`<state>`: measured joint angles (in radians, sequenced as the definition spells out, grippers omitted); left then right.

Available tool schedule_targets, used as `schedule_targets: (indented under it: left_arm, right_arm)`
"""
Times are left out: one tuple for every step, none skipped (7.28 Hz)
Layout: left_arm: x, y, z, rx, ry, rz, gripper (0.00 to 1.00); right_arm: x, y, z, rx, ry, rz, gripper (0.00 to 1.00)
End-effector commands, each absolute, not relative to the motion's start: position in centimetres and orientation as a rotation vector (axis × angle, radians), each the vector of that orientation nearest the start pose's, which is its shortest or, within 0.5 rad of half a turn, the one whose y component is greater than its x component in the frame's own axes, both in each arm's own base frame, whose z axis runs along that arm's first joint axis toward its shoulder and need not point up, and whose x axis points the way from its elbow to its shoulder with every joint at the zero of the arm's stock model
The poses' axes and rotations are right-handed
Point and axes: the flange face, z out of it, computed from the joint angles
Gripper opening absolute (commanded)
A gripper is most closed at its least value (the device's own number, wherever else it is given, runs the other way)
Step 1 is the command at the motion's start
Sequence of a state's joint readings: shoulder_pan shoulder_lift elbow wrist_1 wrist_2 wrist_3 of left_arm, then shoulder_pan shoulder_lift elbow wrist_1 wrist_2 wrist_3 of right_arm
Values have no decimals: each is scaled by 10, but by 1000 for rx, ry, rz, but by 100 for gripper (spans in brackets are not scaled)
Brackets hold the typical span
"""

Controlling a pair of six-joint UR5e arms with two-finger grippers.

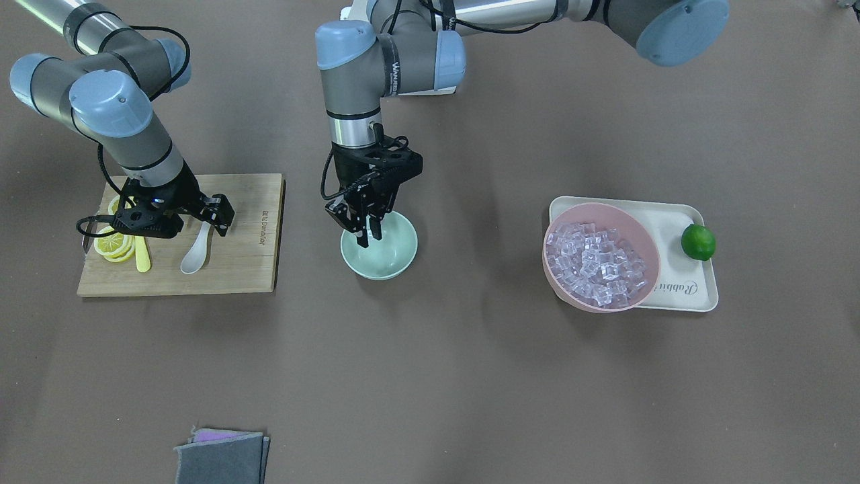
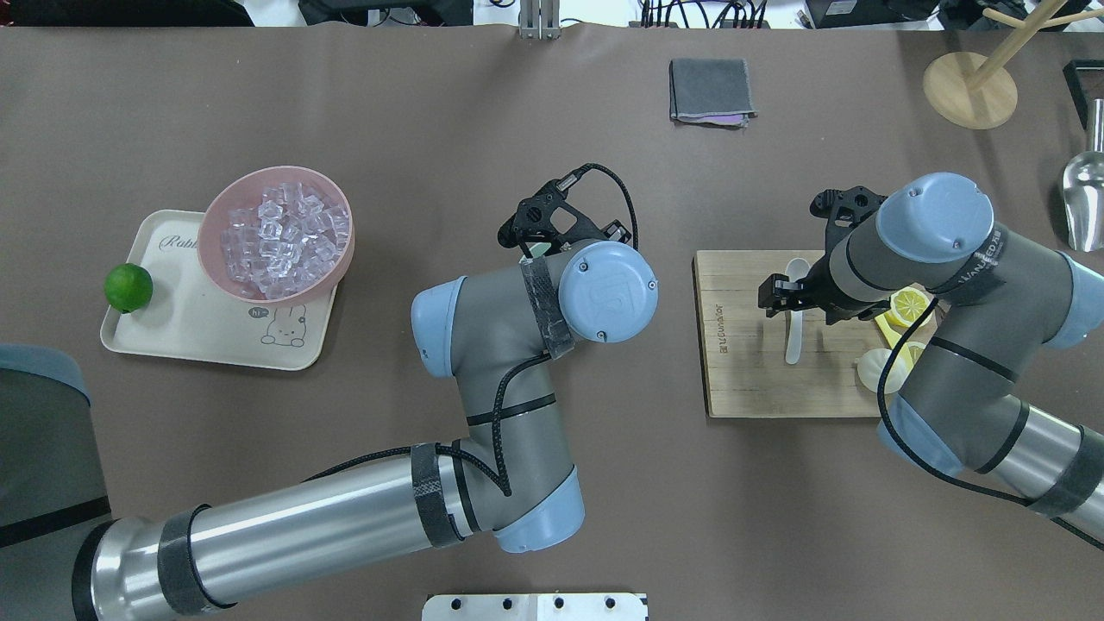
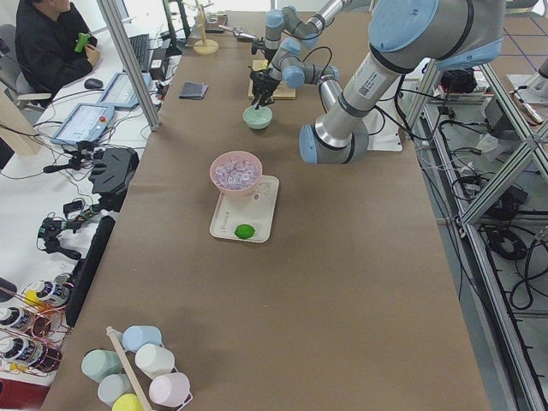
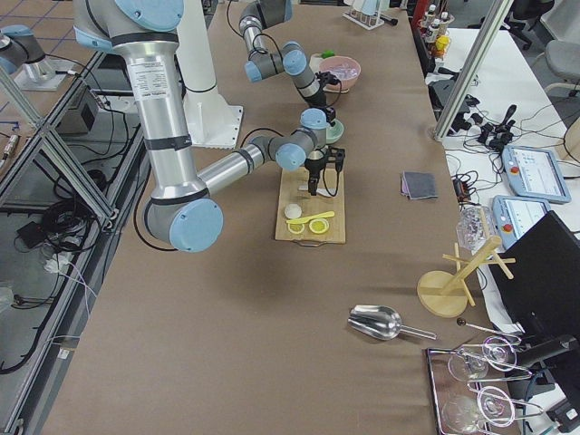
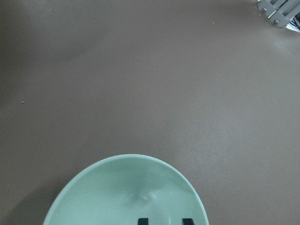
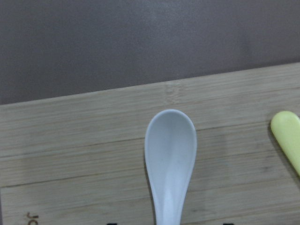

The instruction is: Put spoon and ice into bowl

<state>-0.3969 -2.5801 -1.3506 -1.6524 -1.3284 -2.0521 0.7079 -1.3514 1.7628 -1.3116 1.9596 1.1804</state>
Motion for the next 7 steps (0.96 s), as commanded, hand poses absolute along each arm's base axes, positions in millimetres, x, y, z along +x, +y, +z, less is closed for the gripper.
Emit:
schedule_targets:
  left_arm:
    - [654, -445, 102, 199, 902, -921, 0]
    - [655, -445, 104, 199, 900, -922, 4]
    - [655, -446, 106, 202, 896, -923, 73]
    - [654, -446, 106, 222, 889, -900, 97]
    - [654, -446, 106, 226, 890, -899, 97]
    - [652, -446, 104, 228, 895, -898, 97]
    - [652, -446, 102, 228, 895, -898, 97]
  right_arm:
    - [-385, -455, 430, 29, -762, 173, 56]
    - [-385, -455, 430, 31, -762, 174, 44]
    - [-385, -455, 430, 30, -761, 174, 38]
    - [-384, -455, 432, 30, -758, 175, 31]
    - [-385, -454, 432, 29, -758, 174, 26]
    - [-386, -453, 432, 28, -758, 171, 22]
    - [-387, -453, 430, 29, -760, 169, 12]
